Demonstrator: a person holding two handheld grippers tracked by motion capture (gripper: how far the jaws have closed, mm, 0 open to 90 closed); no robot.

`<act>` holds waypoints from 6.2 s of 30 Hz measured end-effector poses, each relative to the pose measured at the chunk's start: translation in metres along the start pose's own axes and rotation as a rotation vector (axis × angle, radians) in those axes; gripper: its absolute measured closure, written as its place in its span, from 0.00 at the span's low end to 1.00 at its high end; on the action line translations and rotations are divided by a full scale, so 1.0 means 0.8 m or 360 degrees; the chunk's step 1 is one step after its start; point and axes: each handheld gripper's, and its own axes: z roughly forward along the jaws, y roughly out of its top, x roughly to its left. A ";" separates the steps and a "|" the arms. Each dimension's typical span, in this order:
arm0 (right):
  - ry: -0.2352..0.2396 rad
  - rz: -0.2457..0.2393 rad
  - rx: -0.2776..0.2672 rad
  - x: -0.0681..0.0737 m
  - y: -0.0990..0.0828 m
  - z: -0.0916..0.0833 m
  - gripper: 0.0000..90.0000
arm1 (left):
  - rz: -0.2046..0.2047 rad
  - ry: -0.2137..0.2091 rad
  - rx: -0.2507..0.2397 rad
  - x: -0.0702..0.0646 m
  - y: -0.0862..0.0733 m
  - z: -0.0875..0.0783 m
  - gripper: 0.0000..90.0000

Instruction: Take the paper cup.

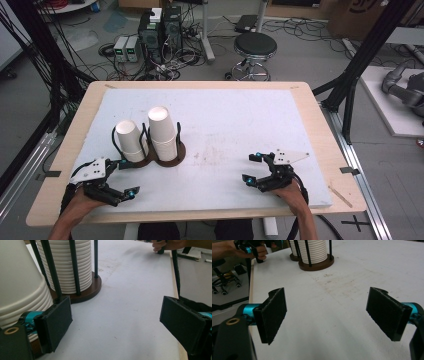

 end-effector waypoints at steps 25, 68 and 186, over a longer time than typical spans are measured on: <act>0.0001 -0.0010 -0.0002 0.000 0.000 0.000 0.19 | -0.0019 -0.0004 -0.0005 0.001 0.000 0.000 0.12; 0.0003 -0.0020 0.0026 0.000 0.001 0.002 0.19 | 0.0287 0.0013 -0.0108 0.031 0.222 -0.070 0.12; -0.0001 -0.0019 0.0042 0.000 0.002 0.003 0.19 | 0.0409 -0.0274 0.1186 0.091 0.367 0.085 0.37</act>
